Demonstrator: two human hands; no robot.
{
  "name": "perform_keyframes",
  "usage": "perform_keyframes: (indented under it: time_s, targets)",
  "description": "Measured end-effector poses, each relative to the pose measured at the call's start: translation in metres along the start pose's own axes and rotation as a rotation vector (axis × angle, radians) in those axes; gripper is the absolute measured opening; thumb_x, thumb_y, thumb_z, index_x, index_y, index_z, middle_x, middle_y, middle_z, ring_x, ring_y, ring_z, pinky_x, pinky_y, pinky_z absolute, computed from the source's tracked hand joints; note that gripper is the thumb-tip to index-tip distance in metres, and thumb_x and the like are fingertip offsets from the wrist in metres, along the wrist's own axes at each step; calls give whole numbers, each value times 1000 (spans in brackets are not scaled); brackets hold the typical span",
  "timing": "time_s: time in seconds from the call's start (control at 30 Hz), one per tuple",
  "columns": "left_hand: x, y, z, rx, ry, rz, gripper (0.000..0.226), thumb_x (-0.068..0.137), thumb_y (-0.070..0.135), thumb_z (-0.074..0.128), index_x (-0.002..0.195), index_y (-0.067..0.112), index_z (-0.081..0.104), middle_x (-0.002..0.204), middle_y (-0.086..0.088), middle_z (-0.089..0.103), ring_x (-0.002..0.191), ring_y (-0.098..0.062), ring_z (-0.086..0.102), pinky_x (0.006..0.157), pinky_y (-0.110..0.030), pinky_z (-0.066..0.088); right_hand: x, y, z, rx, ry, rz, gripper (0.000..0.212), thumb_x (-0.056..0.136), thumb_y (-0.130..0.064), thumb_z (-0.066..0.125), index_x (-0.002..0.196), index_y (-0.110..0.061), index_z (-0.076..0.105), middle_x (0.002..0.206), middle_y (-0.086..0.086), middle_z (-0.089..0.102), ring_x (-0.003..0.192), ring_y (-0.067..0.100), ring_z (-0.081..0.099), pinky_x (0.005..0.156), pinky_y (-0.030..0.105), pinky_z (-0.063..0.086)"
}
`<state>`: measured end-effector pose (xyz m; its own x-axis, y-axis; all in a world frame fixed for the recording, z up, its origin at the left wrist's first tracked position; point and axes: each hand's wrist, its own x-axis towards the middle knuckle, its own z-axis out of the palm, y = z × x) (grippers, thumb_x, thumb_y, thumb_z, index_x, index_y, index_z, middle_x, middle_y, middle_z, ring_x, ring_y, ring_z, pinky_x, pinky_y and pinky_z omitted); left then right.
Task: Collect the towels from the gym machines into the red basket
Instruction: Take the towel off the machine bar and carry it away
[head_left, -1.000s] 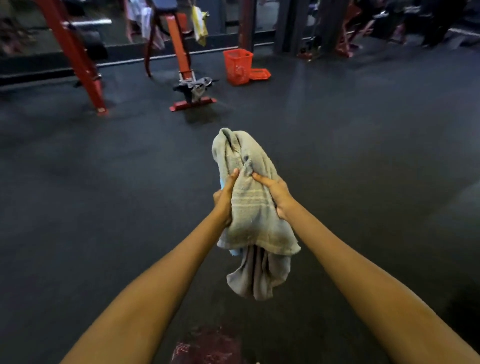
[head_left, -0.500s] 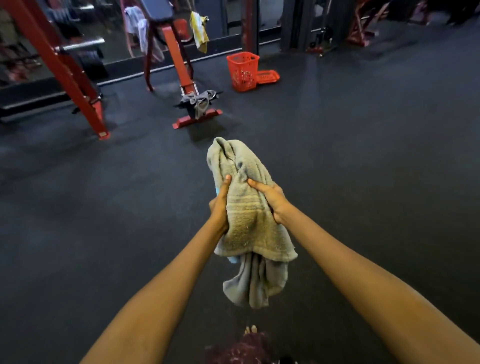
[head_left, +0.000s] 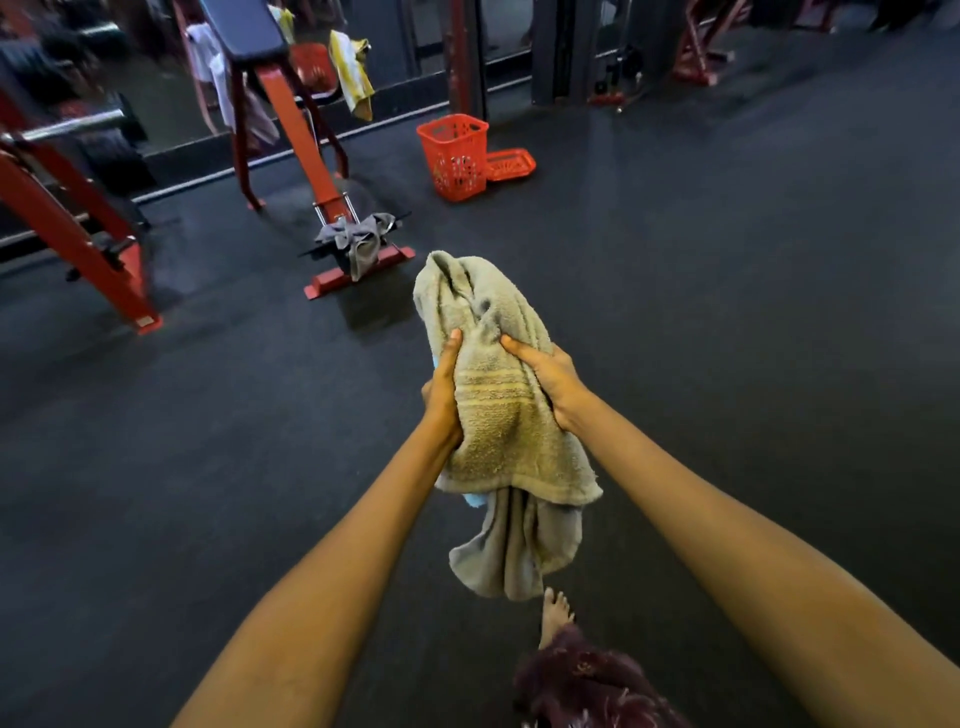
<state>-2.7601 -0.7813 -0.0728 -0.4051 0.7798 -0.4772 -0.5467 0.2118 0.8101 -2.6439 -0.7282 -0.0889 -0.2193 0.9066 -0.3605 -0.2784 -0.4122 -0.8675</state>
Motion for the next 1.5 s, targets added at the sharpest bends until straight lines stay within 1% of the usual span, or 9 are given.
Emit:
perform_keyframes:
  time_s: [0.1,0.33,0.5,0.57,0.67,0.77,1.0,1.23,1.5]
  targets:
    - [54,19,43,19,32,-2,107,39,67,81,124,5,56,114,-18,65,95,-31,68,85,-49,56,63,-33,-2,2,17,-1,67,61,-31,86,120,-10,60,110,10,70,99,25,68,91,43,55]
    - [187,64,128,-25,57,30,116,27,70,82,121,7,59,113,-19,67,95,-33,69,86,-52,55,211,-109,1,-51,-36,-5,86,45,-43,88,120,-12,59,110,8,71,99,23,69,90,42,56]
    - [279,93,183,-42,87,66,90,60,60,77,127,6,48,118,-10,59,98,-28,64,90,-47,53,322,-143,2,-84,-57,5,93,40,-45,88,122,-11,58,111,9,70,98,23,69,90,41,56]
    - [332,104,205,-19,60,62,100,50,67,79,125,5,55,120,-14,64,99,-28,66,88,-46,55,376,-159,3,-72,-66,13,90,44,-43,88,122,-10,58,110,9,70,99,23,69,90,42,55]
    - [399,127,242,4,44,75,69,69,54,74,116,5,63,108,-14,69,94,-26,68,73,-35,57,447,-188,7,-91,-80,40,90,45,-44,88,123,-12,57,111,9,70,100,24,69,91,43,55]
    - [466,153,278,-5,21,50,63,72,51,72,114,4,65,104,-16,71,93,-29,70,82,-41,57,517,-226,12,-140,-107,66,81,55,-44,86,124,-14,57,112,8,70,100,23,68,91,42,55]
    - [610,204,359,38,0,33,103,36,72,79,117,9,65,109,-15,71,99,-31,69,94,-50,52,674,-288,8,-222,-160,163,108,41,-62,87,133,-20,48,120,5,66,106,23,66,94,43,53]
    - [753,238,434,18,-22,5,104,44,74,74,124,9,58,122,-16,62,106,-31,64,93,-51,51,805,-336,4,-392,-240,35,86,63,-21,86,134,-21,36,124,-1,58,111,17,58,95,35,50]
    - [902,305,522,-37,-170,-11,60,88,63,42,118,15,63,112,-12,67,107,-27,62,88,-45,51,988,-427,26,-355,-192,-87,71,69,1,78,130,-14,47,118,3,61,106,17,59,76,22,50]
